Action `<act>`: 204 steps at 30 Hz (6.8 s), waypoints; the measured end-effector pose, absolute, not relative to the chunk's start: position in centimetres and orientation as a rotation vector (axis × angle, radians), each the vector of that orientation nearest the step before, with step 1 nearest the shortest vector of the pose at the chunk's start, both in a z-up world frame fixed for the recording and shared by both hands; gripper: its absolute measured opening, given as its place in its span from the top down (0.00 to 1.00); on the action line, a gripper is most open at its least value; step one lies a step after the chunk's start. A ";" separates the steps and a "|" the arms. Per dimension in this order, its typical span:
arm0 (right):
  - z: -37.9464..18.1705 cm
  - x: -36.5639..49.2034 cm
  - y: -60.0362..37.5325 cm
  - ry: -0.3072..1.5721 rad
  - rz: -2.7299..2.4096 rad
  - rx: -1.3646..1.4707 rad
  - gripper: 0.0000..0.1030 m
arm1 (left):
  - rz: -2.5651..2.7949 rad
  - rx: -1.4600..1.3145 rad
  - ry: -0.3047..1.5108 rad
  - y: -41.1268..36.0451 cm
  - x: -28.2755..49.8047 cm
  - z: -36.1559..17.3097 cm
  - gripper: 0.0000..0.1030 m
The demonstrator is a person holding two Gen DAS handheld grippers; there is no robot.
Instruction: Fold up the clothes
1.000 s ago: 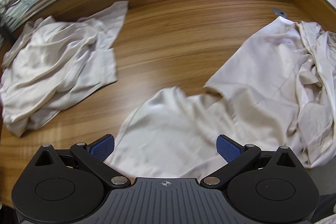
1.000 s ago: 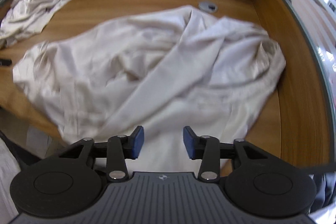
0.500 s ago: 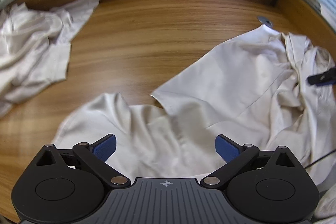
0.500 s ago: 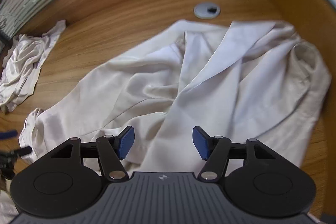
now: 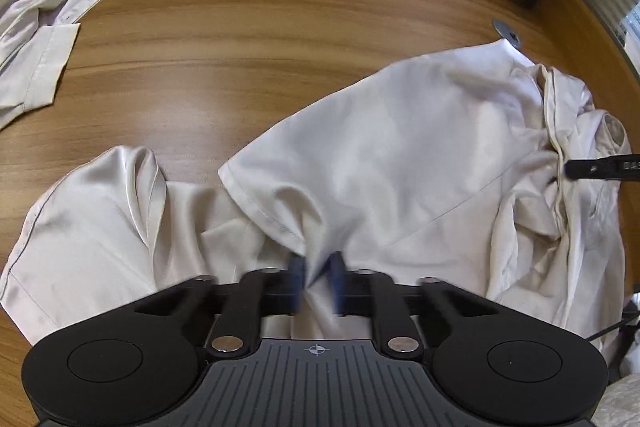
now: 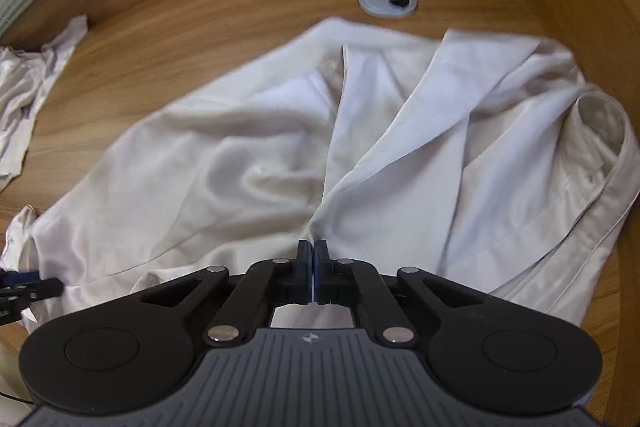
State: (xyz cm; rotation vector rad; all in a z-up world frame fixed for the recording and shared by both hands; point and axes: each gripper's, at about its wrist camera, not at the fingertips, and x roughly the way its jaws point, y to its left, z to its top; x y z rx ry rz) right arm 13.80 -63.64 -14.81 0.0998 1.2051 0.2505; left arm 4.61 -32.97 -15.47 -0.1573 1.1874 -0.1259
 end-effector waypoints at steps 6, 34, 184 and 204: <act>-8.6 15.2 -64.9 1.043 0.275 0.051 0.99 | -0.057 -0.093 1.063 -32.3 5.7 -11.9 0.95; 0.2 40.9 -62.6 0.740 0.209 -0.139 0.73 | 0.129 -0.162 0.964 -25.9 16.9 -8.6 0.52; -17.3 15.5 -54.0 1.393 0.641 0.123 0.94 | -0.587 -0.034 1.217 -40.8 9.3 -12.8 0.67; -14.8 19.0 -57.1 1.233 0.568 0.157 0.89 | -0.408 0.088 1.187 -43.4 10.3 -14.1 0.98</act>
